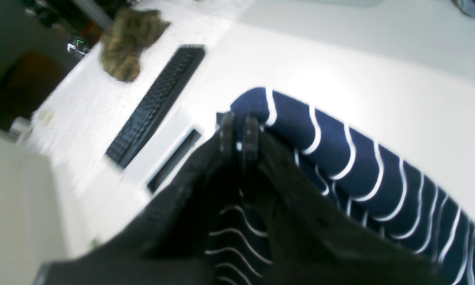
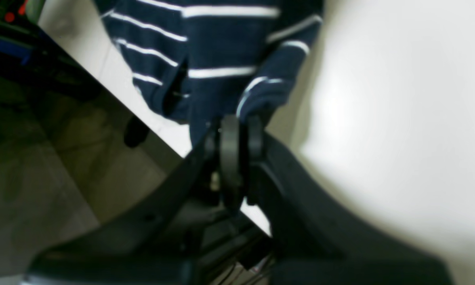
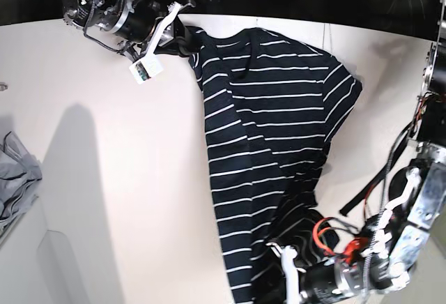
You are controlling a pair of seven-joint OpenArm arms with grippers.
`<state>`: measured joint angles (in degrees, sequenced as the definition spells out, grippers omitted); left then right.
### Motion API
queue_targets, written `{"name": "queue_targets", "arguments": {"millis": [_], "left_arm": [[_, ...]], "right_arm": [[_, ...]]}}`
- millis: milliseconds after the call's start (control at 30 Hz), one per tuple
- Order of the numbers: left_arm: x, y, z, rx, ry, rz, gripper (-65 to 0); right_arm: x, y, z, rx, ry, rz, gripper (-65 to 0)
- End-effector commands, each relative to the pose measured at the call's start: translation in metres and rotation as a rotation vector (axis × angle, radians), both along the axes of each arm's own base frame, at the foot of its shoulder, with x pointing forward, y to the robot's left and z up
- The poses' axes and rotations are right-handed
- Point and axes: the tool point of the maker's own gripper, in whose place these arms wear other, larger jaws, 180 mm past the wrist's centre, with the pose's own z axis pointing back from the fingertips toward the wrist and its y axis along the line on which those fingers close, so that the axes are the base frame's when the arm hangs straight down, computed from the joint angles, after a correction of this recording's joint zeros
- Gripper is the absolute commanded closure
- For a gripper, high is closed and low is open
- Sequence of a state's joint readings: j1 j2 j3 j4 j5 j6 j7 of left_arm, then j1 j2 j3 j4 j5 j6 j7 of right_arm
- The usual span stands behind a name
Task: Layout the t-shirt on the table in an organized manner, then fold the t-shirt properly
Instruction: 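Lift and stretch the shirt apart, shaking it flat onto the table, then grasp the shirt's collar edge with the right gripper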
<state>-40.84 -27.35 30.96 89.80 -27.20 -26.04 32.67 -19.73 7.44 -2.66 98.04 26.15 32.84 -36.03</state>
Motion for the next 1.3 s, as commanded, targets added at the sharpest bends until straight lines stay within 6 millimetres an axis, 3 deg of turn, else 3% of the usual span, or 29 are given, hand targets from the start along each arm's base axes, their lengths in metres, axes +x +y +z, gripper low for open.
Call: {"name": "queue_targets", "arguments": {"millis": [0, 133, 167, 267, 333, 400, 467, 533, 700, 800, 900, 1033, 1133, 1267], "left_arm": [[0.009, -0.014, 0.022, -0.03, -0.049, -0.021, 0.0], [0.022, -0.064, -0.018, -0.022, 0.064, -0.055, 0.0], [0.023, -0.073, -0.03, -0.025, 0.101, -0.059, -3.5], [0.023, -0.08, -0.064, 0.006, 0.222, -0.034, -25.4], [0.02, -0.076, -0.075, 0.024, 0.28, -0.019, -29.9], [0.022, -0.062, -0.072, 0.024, 0.28, 0.003, -29.9], [0.026, -0.042, -0.063, -0.006, 0.275, 0.028, -29.9], [0.027, -0.016, -0.052, -0.029, 0.275, 0.058, -29.9], [0.017, 0.062, -0.039, -0.028, 0.297, 0.132, -29.9], [0.004, 0.108, -0.041, -0.045, 0.31, 0.183, -29.9], [-0.009, 0.146, -0.044, -0.08, 0.337, 0.226, -29.9], [-0.025, 0.187, -0.051, -0.122, 0.378, 0.303, -29.9], [-0.036, 0.205, -0.056, -0.136, 0.397, 0.331, -29.9], [-0.045, 0.216, -0.064, -0.154, 0.417, 0.355, -29.9]], "right_arm": [[0.003, 0.003, 0.009, 0.03, -0.026, -0.003, 0.0], [0.005, 0.001, 0.007, 0.006, -0.038, -0.002, 0.0], [0.005, 0.0, 0.006, -0.005, -0.042, 0.0, 0.0], [0.007, -0.003, 0.004, -0.035, -0.053, 0.007, 0.0], [0.01, -0.004, 0.004, -0.037, -0.057, 0.0, 0.0], [0.016, -0.003, 0.007, -0.033, -0.072, -0.001, -1.7], [0.027, -0.002, 0.015, -0.013, -0.097, -0.008, -15.7], [0.039, 0.001, 0.025, 0.004, -0.131, -0.011, -23.7], [0.061, 0.024, 0.067, 0.055, -0.239, -0.004, -24.5], [0.07, 0.054, 0.092, 0.102, -0.308, 0.04, -24.5], [0.073, 0.092, 0.102, 0.055, -0.38, 0.149, -24.6], [0.063, 0.145, 0.098, -0.044, -0.446, 0.312, -24.6], [0.059, 0.175, 0.074, -0.154, -0.469, 0.403, -24.7], [0.058, 0.196, 0.035, -0.309, -0.468, 0.485, -35.9]]}}
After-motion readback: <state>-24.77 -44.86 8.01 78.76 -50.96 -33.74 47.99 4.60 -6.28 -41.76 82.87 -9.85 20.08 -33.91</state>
